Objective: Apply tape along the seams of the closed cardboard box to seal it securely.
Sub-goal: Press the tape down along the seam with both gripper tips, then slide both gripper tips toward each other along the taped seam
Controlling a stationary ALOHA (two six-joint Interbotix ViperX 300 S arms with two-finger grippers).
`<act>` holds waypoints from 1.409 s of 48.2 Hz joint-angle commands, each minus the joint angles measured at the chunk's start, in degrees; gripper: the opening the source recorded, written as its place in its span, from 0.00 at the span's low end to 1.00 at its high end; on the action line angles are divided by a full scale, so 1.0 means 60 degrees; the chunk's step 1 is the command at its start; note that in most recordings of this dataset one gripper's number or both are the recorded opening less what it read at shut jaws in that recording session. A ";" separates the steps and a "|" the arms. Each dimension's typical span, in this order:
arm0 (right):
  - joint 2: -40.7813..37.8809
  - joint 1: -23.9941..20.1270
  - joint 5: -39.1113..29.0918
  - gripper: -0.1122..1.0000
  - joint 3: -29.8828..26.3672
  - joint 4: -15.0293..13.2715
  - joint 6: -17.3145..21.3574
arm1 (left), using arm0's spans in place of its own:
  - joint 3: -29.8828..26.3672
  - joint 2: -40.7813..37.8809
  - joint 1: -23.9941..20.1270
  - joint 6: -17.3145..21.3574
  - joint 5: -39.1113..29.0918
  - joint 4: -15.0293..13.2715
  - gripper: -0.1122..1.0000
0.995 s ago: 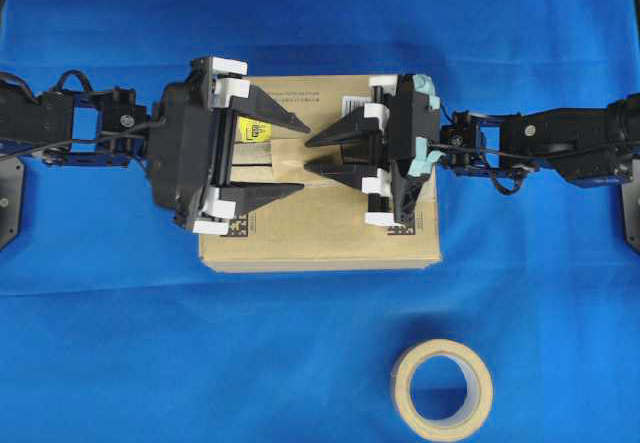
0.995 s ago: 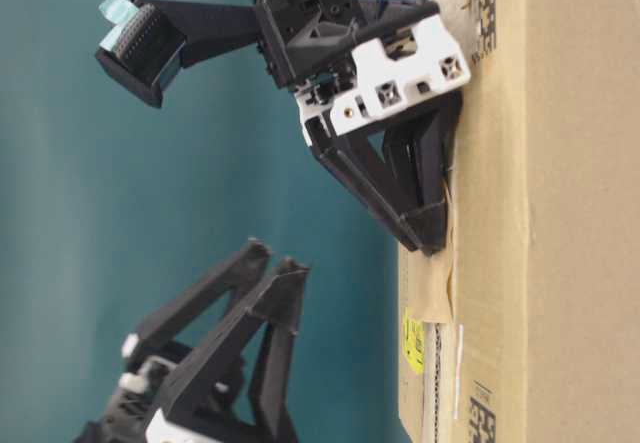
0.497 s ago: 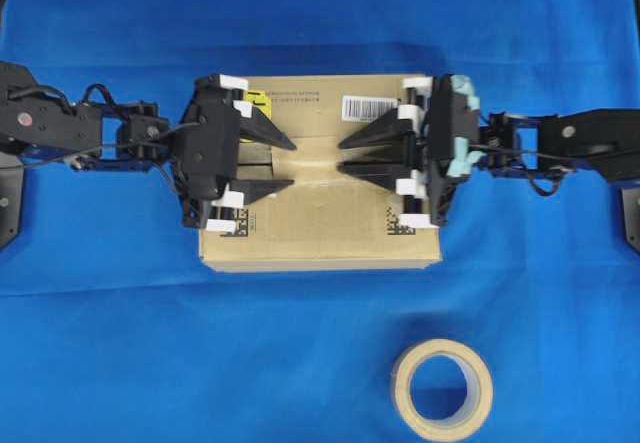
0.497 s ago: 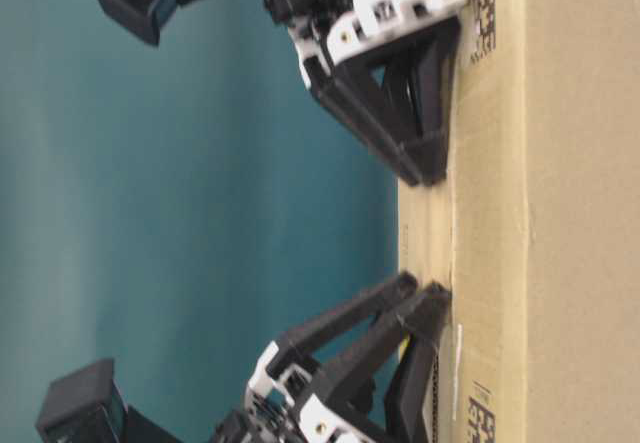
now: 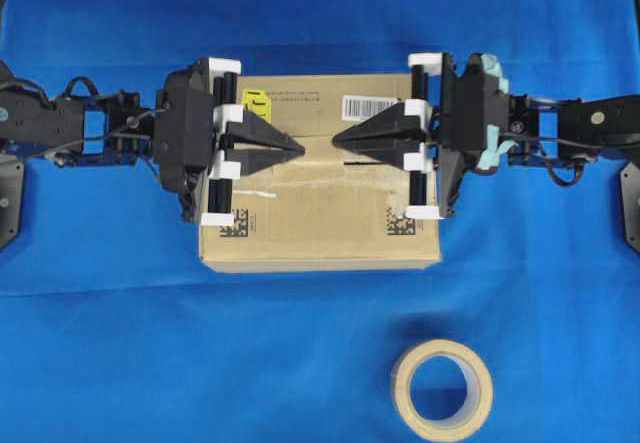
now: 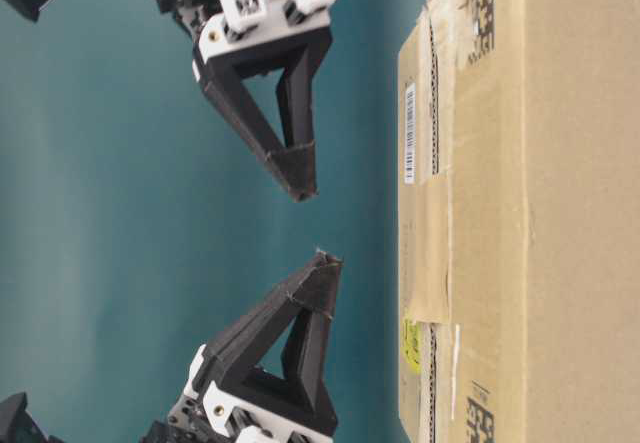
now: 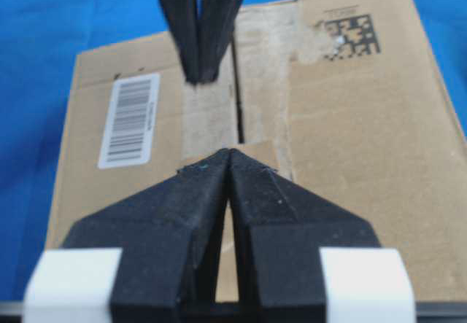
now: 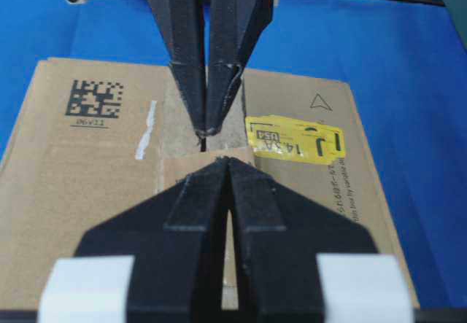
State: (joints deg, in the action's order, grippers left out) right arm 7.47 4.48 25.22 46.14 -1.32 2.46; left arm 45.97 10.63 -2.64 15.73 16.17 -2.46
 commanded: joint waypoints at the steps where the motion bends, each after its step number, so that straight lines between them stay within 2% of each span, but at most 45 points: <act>1: -0.0103 0.0000 0.0029 0.10 -0.0322 -0.0015 0.0015 | -0.0205 0.0117 0.0000 -0.0029 0.0132 -0.0029 0.10; 22: -0.1626 0.0293 0.0029 0.10 -0.0952 0.0015 0.0146 | -0.0073 -0.0894 -0.0352 -0.0073 0.0176 -0.0073 0.10; 42: -0.1919 0.0308 -0.0044 0.10 -0.0937 0.0044 0.0205 | 0.0249 -0.1245 -0.0513 -0.0249 0.0249 -0.0088 0.10; 60: -0.1128 0.0439 -0.0176 0.10 0.0308 0.0527 0.0205 | 0.1260 -0.0586 -0.0820 -0.0601 0.0234 -0.0088 0.10; 68: -0.0557 0.0396 0.0044 0.10 0.0688 0.0659 0.0205 | 0.1274 -0.0176 -0.0747 -0.0732 0.0249 -0.0088 0.10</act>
State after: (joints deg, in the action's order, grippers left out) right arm 1.85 6.77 24.87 50.10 2.29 3.69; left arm 53.96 7.82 -6.94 11.34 17.84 -2.81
